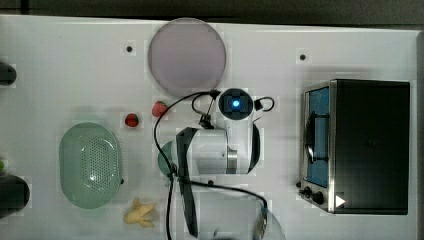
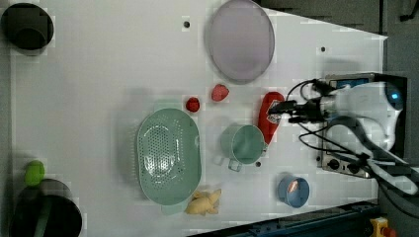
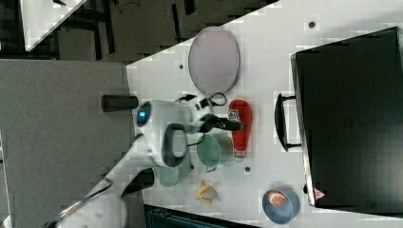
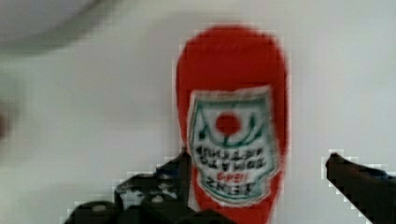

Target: Pick ketchup from strainer and place it on the table

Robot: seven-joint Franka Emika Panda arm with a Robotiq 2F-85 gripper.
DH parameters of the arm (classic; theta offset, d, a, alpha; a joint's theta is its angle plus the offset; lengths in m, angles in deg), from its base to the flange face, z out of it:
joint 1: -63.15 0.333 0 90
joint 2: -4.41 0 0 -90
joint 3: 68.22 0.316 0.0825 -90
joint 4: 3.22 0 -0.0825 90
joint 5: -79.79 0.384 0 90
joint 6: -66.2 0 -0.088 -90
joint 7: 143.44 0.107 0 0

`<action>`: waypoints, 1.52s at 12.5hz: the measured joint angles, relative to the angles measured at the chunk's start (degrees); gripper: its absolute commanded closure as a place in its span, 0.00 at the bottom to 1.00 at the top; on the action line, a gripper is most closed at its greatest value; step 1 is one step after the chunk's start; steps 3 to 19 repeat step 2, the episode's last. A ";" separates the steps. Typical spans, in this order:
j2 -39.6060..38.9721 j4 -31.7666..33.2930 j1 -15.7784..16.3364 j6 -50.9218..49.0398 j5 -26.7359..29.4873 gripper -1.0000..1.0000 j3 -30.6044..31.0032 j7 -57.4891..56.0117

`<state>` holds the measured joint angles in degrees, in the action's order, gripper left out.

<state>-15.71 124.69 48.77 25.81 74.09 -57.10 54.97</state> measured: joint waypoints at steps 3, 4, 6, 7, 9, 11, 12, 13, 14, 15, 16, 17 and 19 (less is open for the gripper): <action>4.71 -6.60 0.42 -8.17 0.00 0.00 -0.27 0.01; 4.71 -6.60 0.42 -8.17 0.00 0.00 -0.27 0.01; 4.71 -6.60 0.42 -8.17 0.00 0.00 -0.27 0.01; 4.71 -6.60 0.42 -8.17 0.00 0.00 -0.27 0.01; 4.71 -6.60 0.42 -8.17 0.00 0.00 -0.27 0.01; 4.71 -6.60 0.42 -8.17 0.00 0.00 -0.27 0.01; 4.71 -6.60 0.42 -8.17 0.00 0.00 -0.27 0.01; 4.71 -6.60 0.42 -8.17 0.00 0.00 -0.27 0.01; 4.71 -6.60 0.42 -8.17 0.00 0.00 -0.27 0.01; 4.71 -6.60 0.42 -8.17 0.00 0.00 -0.27 0.01; 4.71 -6.60 0.42 -8.17 0.00 0.00 -0.27 0.01; 4.71 -6.60 0.42 -8.17 0.00 0.00 -0.27 0.01; 4.71 -6.60 0.42 -8.17 0.00 0.00 -0.27 0.01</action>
